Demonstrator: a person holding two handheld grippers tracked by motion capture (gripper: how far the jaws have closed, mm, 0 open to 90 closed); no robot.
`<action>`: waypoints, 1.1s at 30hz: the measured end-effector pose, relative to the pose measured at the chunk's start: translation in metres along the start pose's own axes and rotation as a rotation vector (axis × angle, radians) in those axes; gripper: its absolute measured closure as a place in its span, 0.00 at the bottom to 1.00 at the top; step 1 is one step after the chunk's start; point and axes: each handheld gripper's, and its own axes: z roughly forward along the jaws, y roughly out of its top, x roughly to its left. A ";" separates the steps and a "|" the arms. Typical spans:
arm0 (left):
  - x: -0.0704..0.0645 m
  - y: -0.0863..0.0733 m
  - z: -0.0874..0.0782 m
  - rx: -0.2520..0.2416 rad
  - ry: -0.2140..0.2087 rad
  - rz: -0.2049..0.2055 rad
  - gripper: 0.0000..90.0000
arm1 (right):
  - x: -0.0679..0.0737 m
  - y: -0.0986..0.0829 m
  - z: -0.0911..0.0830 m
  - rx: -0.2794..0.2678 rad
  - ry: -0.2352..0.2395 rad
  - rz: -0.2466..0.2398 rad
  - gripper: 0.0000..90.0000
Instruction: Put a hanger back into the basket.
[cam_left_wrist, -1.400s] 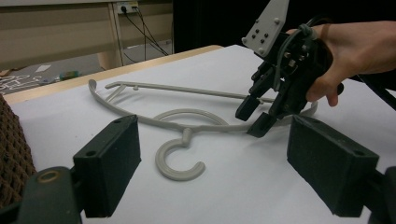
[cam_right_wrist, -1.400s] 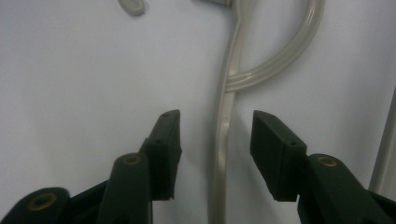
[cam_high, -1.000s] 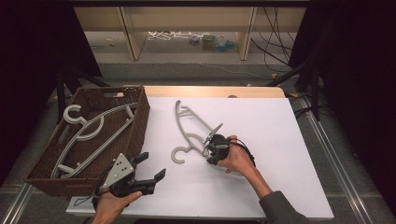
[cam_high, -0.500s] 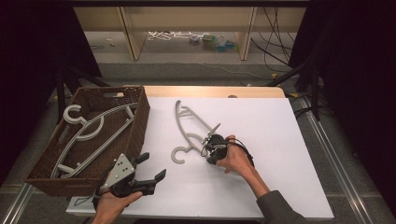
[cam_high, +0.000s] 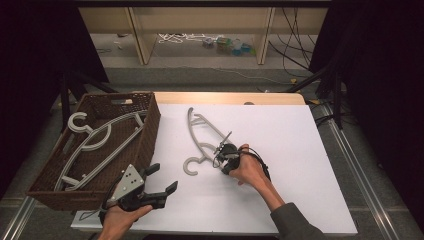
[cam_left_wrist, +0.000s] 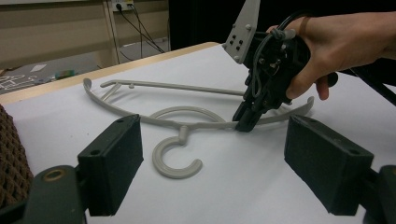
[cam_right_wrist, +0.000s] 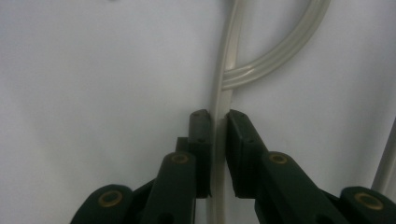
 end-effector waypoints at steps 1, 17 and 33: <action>0.000 0.000 0.000 -0.001 -0.002 -0.001 0.21 | 0.000 0.000 0.000 -0.002 -0.001 -0.007 0.91; 0.000 -0.001 0.000 0.011 0.005 0.023 0.23 | -0.004 -0.009 -0.020 -0.028 0.025 -0.124 0.92; -0.003 -0.001 0.012 0.064 -0.012 0.115 0.27 | -0.004 -0.031 -0.060 -0.087 0.046 -0.180 0.92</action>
